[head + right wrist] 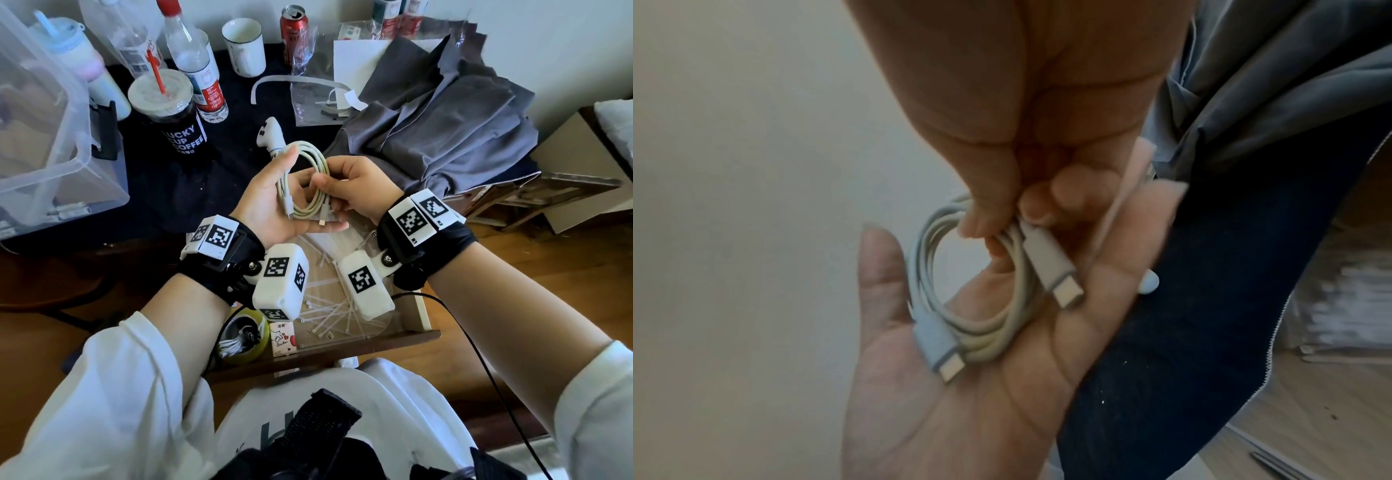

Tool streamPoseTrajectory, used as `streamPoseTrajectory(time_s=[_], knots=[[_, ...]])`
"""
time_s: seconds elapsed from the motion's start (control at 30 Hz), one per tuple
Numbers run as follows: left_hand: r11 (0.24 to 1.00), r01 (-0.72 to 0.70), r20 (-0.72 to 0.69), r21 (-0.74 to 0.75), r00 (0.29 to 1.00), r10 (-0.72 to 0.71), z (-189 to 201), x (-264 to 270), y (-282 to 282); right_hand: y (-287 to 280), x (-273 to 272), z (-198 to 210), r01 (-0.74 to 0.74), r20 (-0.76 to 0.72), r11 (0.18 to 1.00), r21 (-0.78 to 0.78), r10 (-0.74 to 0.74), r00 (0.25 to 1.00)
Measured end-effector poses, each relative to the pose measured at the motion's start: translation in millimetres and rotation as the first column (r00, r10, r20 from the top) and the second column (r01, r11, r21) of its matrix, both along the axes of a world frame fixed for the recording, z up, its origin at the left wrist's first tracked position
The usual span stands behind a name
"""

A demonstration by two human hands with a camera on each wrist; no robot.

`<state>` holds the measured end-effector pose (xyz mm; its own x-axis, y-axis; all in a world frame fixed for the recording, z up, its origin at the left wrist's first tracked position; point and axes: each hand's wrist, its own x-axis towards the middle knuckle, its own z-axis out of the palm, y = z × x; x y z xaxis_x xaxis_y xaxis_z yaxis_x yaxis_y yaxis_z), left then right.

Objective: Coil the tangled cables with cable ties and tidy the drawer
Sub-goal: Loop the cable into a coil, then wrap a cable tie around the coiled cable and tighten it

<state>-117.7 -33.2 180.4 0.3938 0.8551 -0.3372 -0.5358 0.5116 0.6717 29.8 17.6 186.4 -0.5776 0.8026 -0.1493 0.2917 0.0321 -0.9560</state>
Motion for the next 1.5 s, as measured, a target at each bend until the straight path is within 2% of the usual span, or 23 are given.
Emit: streamPoseTrajectory(time_s=[0.07, 0.17, 0.3, 0.37, 0.43, 0.5, 0.6, 0.67, 0.8, 0.9, 1.0, 1.03, 1.1, 1.13, 1.33, 1.37, 1.5], knots=[[1.0, 0.024, -0.027, 0.016, 0.999, -0.024, -3, 0, 1, 1, 1, -2, 0.004, 0.017, 1.0, 0.018, -0.004, 1.0], [0.999, 0.031, -0.169, 0.014, 0.985, -0.029, -4, 2, -1, 1, 5, -5, -0.008, 0.067, 0.997, 0.074, 0.003, 0.998], [0.992, 0.1, -0.293, -0.074, 0.949, -0.117, -10, 8, -3, 1, 13, -14, -0.044, 0.119, 0.997, 0.069, 0.036, 0.992], [0.985, 0.119, -0.36, -0.126, 0.919, -0.157, -24, 13, -6, -2, 19, -25, -0.068, 0.087, 0.998, -0.002, 0.068, 0.994], [0.98, 0.085, -0.418, -0.178, 0.895, -0.154, -39, 18, -11, -5, 29, -44, -0.001, 0.095, 0.998, -0.067, 0.008, 0.995], [0.968, 0.023, -0.413, -0.249, 0.902, -0.127, -58, 22, -18, -10, 46, -71, 0.105, 0.189, 0.985, -0.134, -0.079, 0.979], [0.942, -0.074, -0.401, -0.326, 0.914, -0.067, -88, 23, -31, -23, 77, -119, 0.211, 0.389, 0.934, -0.287, -0.088, 0.917], [0.918, -0.13, -0.392, -0.373, 0.92, -0.029, -103, 25, -40, -35, 93, -147, 0.252, 0.459, 0.881, -0.402, -0.044, 0.887], [0.87, -0.186, -0.372, -0.457, 0.928, 0.003, -127, 30, -49, -52, 104, -182, 0.359, 0.493, 0.753, -0.552, -0.053, 0.868], [0.852, -0.196, -0.374, -0.485, 0.928, 0.0, -139, 33, -53, -60, 99, -205, 0.352, 0.519, 0.704, -0.617, 0.027, 0.854], [0.832, -0.199, -0.354, -0.518, 0.935, 0.004, -149, 33, -59, -61, 94, -219, 0.309, 0.61, 0.751, -0.583, 0.153, 0.778], [0.823, -0.204, -0.346, -0.53, 0.938, 0.011, -152, 32, -62, -60, 94, -221, 0.267, 0.648, 0.777, -0.571, 0.226, 0.727], [0.801, -0.218, -0.331, -0.558, 0.943, 0.026, -158, 31, -67, -62, 94, -224, 0.154, 0.711, 0.804, -0.575, 0.397, 0.581], [0.791, -0.225, -0.326, -0.569, 0.945, 0.033, -160, 31, -70, -65, 95, -227, 0.134, 0.723, 0.804, -0.58, 0.431, 0.54], [0.761, -0.237, -0.317, -0.603, 0.947, 0.044, -167, 31, -83, -80, 93, -259, 0.018, 0.745, 0.794, -0.608, 0.562, 0.359], [0.762, -0.234, -0.312, -0.604, 0.949, 0.045, -167, 31, -83, -81, 97, -269, 0.015, 0.753, 0.804, -0.594, 0.55, 0.361], [0.756, -0.241, -0.305, -0.609, 0.951, 0.057, -166, 29, -84, -78, 125, -348, -0.073, 0.788, 0.815, -0.575, 0.576, 0.219]])
